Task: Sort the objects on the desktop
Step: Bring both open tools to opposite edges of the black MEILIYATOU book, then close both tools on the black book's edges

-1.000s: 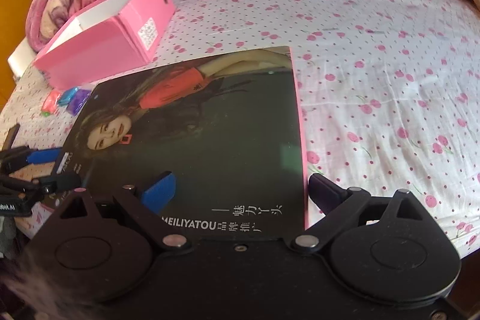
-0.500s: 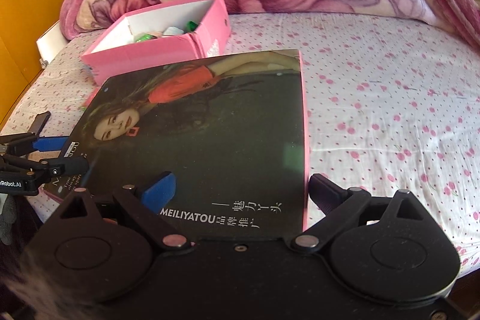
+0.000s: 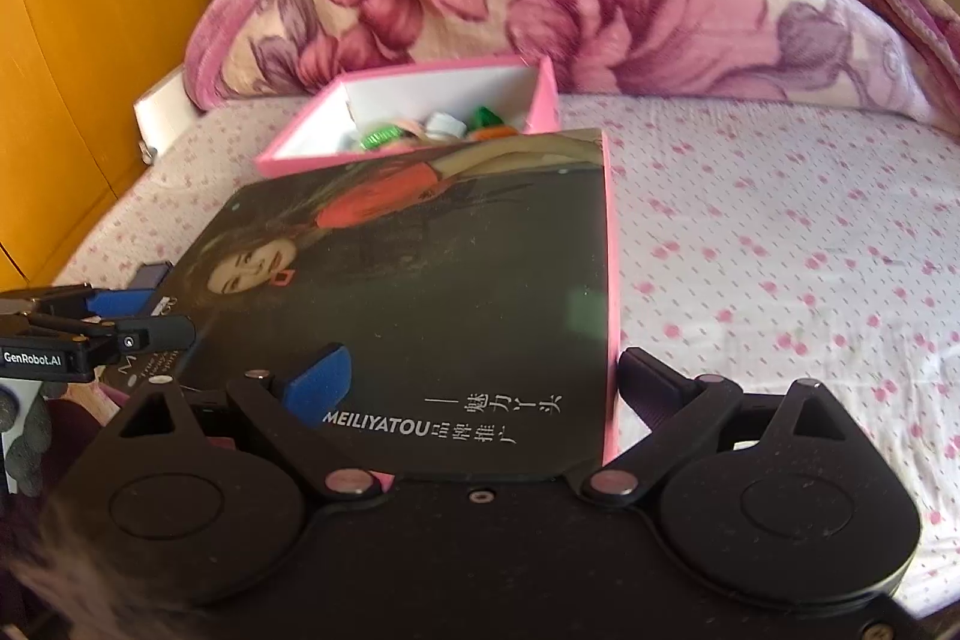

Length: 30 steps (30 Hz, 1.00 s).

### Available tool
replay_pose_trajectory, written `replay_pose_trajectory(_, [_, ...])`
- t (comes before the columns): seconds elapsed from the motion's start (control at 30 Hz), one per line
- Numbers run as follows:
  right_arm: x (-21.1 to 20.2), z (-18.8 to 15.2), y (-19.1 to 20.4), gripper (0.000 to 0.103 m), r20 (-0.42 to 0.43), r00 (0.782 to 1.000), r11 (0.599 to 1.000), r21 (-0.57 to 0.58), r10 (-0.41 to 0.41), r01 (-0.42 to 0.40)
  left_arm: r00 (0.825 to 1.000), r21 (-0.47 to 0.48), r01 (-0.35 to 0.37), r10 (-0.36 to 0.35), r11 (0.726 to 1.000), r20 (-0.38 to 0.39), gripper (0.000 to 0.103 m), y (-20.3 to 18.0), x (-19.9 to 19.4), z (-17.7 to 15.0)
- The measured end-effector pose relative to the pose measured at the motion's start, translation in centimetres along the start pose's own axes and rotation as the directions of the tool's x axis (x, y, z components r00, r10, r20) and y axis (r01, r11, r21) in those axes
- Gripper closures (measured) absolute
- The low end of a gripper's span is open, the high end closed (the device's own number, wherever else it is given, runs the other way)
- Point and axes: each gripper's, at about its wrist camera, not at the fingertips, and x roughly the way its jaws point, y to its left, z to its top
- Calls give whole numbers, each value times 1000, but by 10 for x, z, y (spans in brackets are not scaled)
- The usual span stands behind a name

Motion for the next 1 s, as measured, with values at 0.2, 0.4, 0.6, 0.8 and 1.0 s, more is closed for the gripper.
replay_pose_trajectory(0.2, [10, 14, 17, 5, 36, 999, 1000, -17, 15, -15, 999, 16, -32, 32, 999, 40, 18, 15, -8, 19])
replay_pose_trajectory(0.4, [27, 32, 26, 5, 59, 998, 1000, 5, 20, -20, 997, 28, -45, 43, 999, 64, 18, 33, 0, 42])
replay_pose_trajectory(0.6, [47, 52, 31, 5, 88, 996, 999, 29, 16, -19, 995, 37, -43, 40, 998, 89, 18, 54, 14, 67])
replay_pose_trajectory(0.8, [77, 76, 35, 5, 105, 994, 999, 33, 8, -11, 994, 34, -45, 42, 998, 99, 18, 78, 39, 94])
replay_pose_trajectory(1.0, [107, 103, 36, 5, 135, 991, 999, 41, -6, 0, 991, 29, -47, 43, 998, 126, 18, 100, 66, 124])
